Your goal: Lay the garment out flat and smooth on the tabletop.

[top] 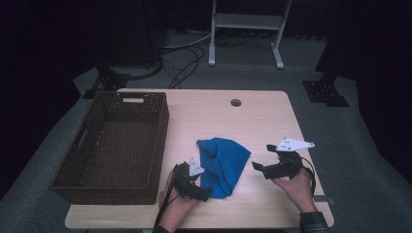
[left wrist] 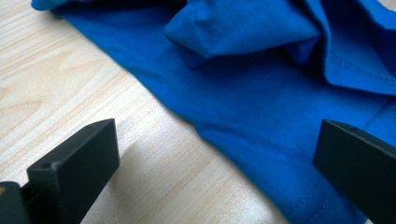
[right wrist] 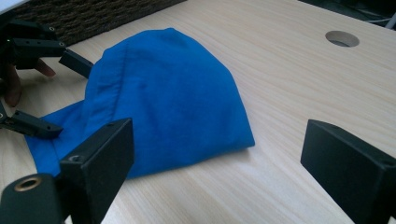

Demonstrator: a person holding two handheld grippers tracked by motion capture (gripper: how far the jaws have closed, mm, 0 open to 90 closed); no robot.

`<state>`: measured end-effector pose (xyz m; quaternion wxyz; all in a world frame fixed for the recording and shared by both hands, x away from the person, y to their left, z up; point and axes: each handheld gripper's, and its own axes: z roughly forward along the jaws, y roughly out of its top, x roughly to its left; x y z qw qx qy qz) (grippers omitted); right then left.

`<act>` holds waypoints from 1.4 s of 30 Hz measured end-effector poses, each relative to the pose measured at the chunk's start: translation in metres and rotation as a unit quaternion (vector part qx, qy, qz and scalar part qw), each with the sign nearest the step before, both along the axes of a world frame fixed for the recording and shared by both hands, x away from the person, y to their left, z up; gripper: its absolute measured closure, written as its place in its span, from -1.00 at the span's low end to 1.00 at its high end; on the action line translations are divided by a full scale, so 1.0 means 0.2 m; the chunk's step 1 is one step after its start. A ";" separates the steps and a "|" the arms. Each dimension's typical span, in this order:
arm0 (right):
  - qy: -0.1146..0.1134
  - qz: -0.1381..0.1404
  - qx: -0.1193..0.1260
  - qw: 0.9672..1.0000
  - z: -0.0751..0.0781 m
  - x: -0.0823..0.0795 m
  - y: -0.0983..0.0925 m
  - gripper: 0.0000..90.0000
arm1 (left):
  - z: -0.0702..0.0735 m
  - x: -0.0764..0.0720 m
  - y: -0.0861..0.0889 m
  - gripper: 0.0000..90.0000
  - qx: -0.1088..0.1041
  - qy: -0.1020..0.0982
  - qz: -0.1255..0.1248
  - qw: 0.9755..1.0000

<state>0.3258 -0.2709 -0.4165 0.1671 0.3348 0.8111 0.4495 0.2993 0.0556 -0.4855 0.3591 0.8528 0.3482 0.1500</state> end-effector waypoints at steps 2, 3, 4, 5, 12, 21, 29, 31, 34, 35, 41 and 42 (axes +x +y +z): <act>0.000 0.005 -0.001 1.000 0.00 0.01 0.02 -0.80 | 0.00 0.00 0.00 -1.00 0.001 0.000 -0.001 1.000; 0.000 0.005 -0.001 1.000 0.00 0.01 0.02 -0.80 | 0.00 0.00 0.00 -1.00 0.001 0.000 -0.001 1.000; 0.000 0.006 -0.001 1.000 0.01 0.01 0.03 -0.80 | 0.00 0.00 0.00 -1.00 0.002 0.000 -0.001 1.000; 0.000 0.011 -0.002 1.000 0.01 0.03 0.05 -0.80 | 0.00 0.00 0.00 -1.00 0.001 0.000 -0.001 1.000; 0.000 0.034 -0.005 0.999 0.03 0.07 0.11 -0.72 | 0.00 0.00 0.00 -1.00 0.001 0.000 -0.001 1.000; -0.001 0.044 0.001 0.999 0.07 0.12 0.17 -0.69 | 0.00 0.00 0.00 -1.00 0.001 0.000 0.000 1.000; -0.004 0.051 0.004 0.999 0.09 0.15 0.22 -0.65 | 0.00 0.00 0.00 -1.00 0.001 0.000 -0.001 1.000; -0.006 0.055 0.007 0.998 0.10 0.16 0.24 -0.62 | 0.00 0.00 0.00 -1.00 0.001 0.000 -0.001 1.000; -0.006 0.062 0.005 0.998 0.11 0.18 0.27 -0.53 | 0.00 0.00 0.00 -1.00 0.001 0.000 -0.001 1.000; -0.006 0.064 0.006 0.998 0.11 0.18 0.29 -0.51 | 0.00 0.00 0.00 -1.00 0.001 0.000 -0.001 1.000; -0.003 0.079 0.009 0.997 0.11 0.21 0.35 -0.41 | 0.00 0.00 0.00 -1.00 0.001 0.000 0.000 1.000; -0.002 0.081 0.009 0.997 0.11 0.22 0.37 -0.40 | 0.00 0.00 0.00 -1.00 0.001 0.000 0.000 1.000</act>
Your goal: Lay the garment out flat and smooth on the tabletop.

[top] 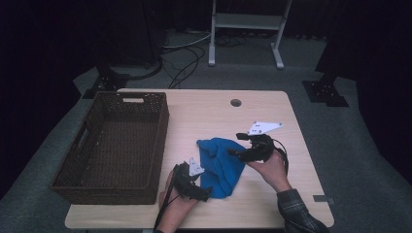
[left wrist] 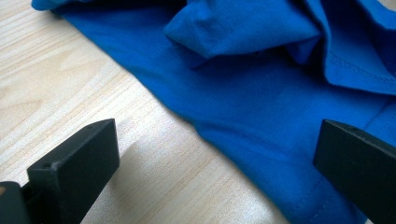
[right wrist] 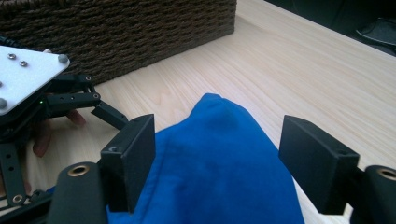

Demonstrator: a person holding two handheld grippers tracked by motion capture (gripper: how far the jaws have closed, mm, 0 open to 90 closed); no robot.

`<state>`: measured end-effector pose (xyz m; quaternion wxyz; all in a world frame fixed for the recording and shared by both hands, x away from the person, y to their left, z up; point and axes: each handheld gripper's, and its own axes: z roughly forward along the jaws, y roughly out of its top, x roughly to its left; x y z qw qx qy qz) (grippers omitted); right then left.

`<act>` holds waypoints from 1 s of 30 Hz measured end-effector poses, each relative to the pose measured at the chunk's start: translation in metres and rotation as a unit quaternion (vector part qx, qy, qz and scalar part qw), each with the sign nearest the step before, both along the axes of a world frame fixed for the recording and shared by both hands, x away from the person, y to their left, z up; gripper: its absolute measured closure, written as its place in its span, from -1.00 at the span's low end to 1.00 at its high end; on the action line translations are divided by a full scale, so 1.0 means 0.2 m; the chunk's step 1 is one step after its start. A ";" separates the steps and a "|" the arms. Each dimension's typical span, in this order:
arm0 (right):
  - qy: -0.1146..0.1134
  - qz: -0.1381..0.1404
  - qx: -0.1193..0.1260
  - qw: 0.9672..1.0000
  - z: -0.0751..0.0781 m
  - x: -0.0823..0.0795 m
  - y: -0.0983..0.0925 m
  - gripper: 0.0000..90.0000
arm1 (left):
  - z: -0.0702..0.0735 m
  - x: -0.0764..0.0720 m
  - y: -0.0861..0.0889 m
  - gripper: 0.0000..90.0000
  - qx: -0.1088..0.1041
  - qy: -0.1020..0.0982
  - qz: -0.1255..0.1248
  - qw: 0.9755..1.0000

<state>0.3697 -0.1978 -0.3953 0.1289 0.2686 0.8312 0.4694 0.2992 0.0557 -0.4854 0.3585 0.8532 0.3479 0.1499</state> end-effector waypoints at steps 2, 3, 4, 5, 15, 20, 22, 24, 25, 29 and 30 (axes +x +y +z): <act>0.001 0.003 -0.001 1.000 0.00 0.01 0.02 -0.35 | 0.00 0.00 0.00 -1.00 0.000 0.000 0.000 1.000; 0.001 0.004 0.000 1.000 -0.01 0.02 0.03 -0.33 | 0.00 0.00 0.00 -1.00 0.000 0.000 0.000 1.000; 0.002 0.005 0.000 1.000 -0.01 0.02 0.03 -0.31 | 0.00 0.00 0.00 -1.00 0.001 0.000 0.001 1.000; 0.002 0.005 0.001 1.000 -0.01 0.03 0.04 -0.29 | 0.00 0.00 0.00 -1.00 0.001 -0.001 0.001 1.000; 0.005 0.011 0.000 1.000 -0.01 0.09 0.11 -0.17 | 0.00 0.00 0.00 -1.00 0.000 0.000 0.001 1.000; 0.005 0.011 -0.001 1.000 -0.01 0.12 0.15 -0.13 | 0.00 0.00 0.00 -1.00 0.001 0.001 0.000 1.000; 0.008 0.011 -0.002 1.000 -0.02 0.14 0.16 -0.11 | 0.00 0.00 0.00 -1.00 0.001 0.000 0.000 1.000; 0.009 0.012 -0.006 1.000 -0.02 0.15 0.18 -0.07 | 0.00 0.00 0.00 -1.00 0.001 0.000 0.000 1.000; 0.010 0.015 -0.008 1.000 -0.03 0.16 0.19 -0.04 | 0.00 0.00 0.00 -1.00 0.001 0.000 0.000 1.000; 0.015 0.015 -0.013 1.000 -0.05 0.19 0.21 0.03 | 0.00 0.00 0.00 -1.00 0.001 0.000 0.000 1.000; 0.017 0.013 -0.014 1.000 -0.06 0.20 0.21 0.04 | 0.00 0.00 0.00 -1.00 0.001 0.000 0.000 1.000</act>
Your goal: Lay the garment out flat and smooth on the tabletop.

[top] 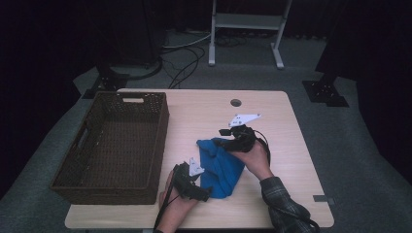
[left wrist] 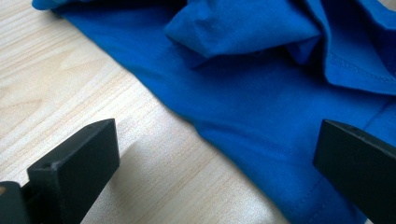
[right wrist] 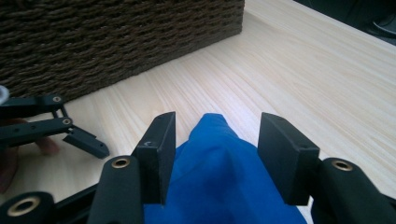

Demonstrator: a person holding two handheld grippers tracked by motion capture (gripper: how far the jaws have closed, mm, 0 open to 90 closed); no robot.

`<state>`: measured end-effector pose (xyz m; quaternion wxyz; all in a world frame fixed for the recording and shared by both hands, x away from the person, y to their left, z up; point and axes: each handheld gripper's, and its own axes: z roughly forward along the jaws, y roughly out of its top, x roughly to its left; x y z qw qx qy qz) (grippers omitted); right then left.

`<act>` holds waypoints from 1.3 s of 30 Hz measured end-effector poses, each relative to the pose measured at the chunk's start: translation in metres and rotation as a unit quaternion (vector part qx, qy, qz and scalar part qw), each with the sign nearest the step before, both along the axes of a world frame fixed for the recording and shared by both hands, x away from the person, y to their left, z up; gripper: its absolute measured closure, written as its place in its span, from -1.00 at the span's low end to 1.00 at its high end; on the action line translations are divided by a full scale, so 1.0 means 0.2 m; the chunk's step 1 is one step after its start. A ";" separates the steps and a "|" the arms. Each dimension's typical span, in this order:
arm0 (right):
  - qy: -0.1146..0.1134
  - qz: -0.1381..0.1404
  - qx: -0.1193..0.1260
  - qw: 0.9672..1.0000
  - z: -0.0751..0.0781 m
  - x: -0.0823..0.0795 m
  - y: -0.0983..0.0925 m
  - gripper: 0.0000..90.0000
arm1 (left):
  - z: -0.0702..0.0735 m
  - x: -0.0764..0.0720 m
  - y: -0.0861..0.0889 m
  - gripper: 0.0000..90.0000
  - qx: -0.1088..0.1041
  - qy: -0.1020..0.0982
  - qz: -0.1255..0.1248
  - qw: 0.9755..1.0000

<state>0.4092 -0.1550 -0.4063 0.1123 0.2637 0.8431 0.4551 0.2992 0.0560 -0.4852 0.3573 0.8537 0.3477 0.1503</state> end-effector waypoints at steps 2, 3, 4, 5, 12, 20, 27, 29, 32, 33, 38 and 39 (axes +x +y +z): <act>0.003 -0.003 -0.001 1.000 -0.01 0.02 0.01 0.08 | 0.00 0.00 0.00 -1.00 0.000 0.000 0.000 1.000; 0.005 -0.004 -0.001 1.000 -0.01 0.03 0.01 0.10 | 0.00 0.00 0.00 -1.00 0.000 0.000 0.000 1.000; 0.007 -0.004 -0.001 1.000 -0.02 0.03 0.01 0.12 | 0.00 0.00 0.00 -1.00 0.000 0.000 0.000 1.000; 0.009 -0.003 -0.001 1.000 -0.02 0.04 0.01 0.13 | 0.00 0.00 0.00 -1.00 0.000 0.000 0.000 1.000; 0.019 0.004 -0.010 1.000 -0.04 0.07 0.05 0.23 | 0.00 0.00 0.00 -1.00 -0.001 0.000 0.000 1.000; 0.030 0.005 -0.020 0.999 -0.08 0.10 0.07 0.35 | 0.00 0.00 0.00 -1.00 0.000 0.000 0.001 1.000; 0.032 0.014 -0.022 0.999 -0.09 0.10 0.07 0.69 | 0.00 0.00 0.00 -1.00 0.000 0.000 0.001 1.000; 0.027 0.013 -0.024 0.999 -0.08 0.10 0.07 0.80 | 0.00 0.00 0.00 -1.00 0.000 0.000 0.001 1.000; 0.019 0.012 -0.024 0.999 -0.08 0.09 0.07 0.94 | 0.00 0.00 0.00 -1.00 0.000 0.000 0.001 1.000; 0.018 0.011 -0.023 1.000 -0.08 0.09 0.07 0.96 | 0.00 0.00 0.00 -0.99 0.000 0.000 0.001 1.000; 0.010 0.008 -0.025 1.000 -0.07 0.08 0.06 0.97 | 0.00 0.00 0.00 -1.00 0.000 0.000 0.000 1.000; 0.008 0.008 -0.025 1.000 -0.06 0.08 0.06 0.97 | 0.00 0.00 0.00 -1.00 0.000 0.001 0.000 1.000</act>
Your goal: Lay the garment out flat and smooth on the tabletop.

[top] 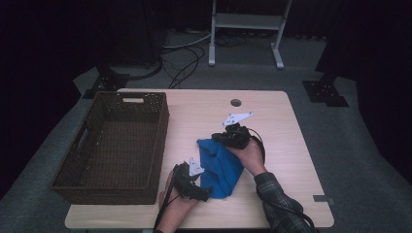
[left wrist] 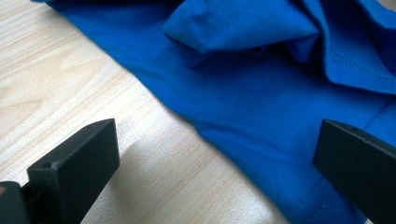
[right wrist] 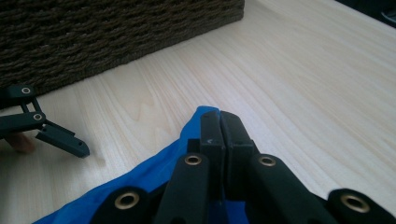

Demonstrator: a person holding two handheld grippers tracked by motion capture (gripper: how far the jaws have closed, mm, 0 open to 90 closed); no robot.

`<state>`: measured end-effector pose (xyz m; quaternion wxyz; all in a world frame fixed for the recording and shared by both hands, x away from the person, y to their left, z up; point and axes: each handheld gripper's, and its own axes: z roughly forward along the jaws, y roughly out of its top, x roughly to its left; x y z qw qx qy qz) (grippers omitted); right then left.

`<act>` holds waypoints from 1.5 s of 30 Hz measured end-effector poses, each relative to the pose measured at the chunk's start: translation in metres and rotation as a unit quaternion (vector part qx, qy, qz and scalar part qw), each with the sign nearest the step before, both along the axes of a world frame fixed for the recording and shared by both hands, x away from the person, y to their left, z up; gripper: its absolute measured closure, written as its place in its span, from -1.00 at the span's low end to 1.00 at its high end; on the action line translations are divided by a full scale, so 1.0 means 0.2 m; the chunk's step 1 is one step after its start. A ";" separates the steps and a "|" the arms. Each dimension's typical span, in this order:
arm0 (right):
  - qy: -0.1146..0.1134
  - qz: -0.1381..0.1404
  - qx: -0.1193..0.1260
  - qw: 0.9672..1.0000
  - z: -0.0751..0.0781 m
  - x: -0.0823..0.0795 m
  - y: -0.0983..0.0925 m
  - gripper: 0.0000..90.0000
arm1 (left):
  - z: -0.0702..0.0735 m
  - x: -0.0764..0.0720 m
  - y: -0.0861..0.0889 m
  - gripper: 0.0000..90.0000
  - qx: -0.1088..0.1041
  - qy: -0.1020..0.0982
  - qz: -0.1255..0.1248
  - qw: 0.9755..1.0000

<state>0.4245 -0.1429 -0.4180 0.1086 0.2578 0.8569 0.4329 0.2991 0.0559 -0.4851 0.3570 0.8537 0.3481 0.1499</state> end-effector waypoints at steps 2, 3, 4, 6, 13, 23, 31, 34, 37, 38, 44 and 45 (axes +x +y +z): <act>-0.004 -0.001 0.000 1.000 0.01 0.00 -0.01 0.97 | 0.00 0.00 0.00 -1.00 0.000 0.000 0.000 1.000; -0.006 -0.002 0.001 1.000 0.02 -0.01 -0.01 0.97 | 0.00 0.00 0.00 -0.99 0.000 -0.001 0.000 1.000; -0.009 -0.001 0.002 1.000 0.03 -0.01 -0.02 0.97 | 0.00 0.00 0.00 -1.00 0.000 0.000 0.000 1.000; -0.012 -0.003 0.004 1.000 0.04 -0.02 -0.03 0.97 | 0.00 0.00 0.00 -1.00 0.000 -0.001 0.000 1.000; -0.025 -0.009 0.009 1.000 0.09 -0.04 -0.08 0.97 | 0.00 0.00 0.00 -1.00 0.000 -0.001 0.000 1.000; -0.037 -0.025 0.017 0.999 0.13 -0.09 -0.19 0.97 | 0.00 0.00 0.00 -0.99 0.000 -0.001 0.001 1.000; -0.036 -0.041 0.023 0.998 0.12 -0.13 -0.29 0.97 | 0.00 0.00 0.00 -0.99 -0.001 -0.001 0.001 1.000; -0.037 -0.047 0.023 0.998 0.11 -0.15 -0.33 0.97 | 0.00 0.00 0.00 -0.99 -0.001 -0.001 0.003 1.000; -0.037 -0.053 0.024 0.998 0.10 -0.17 -0.37 0.97 | 0.00 0.00 0.00 -0.99 0.000 -0.001 0.002 1.000; -0.038 -0.055 0.024 0.998 0.10 -0.17 -0.38 0.97 | 0.00 0.00 0.00 -0.99 0.000 -0.001 0.002 1.000; -0.039 -0.066 0.028 0.997 0.09 -0.22 -0.46 0.97 | 0.00 0.00 0.00 -0.99 0.000 -0.001 0.002 1.000; -0.039 -0.068 0.029 0.997 0.09 -0.23 -0.47 0.97 | 0.00 0.00 0.00 -0.99 0.000 -0.001 0.002 1.000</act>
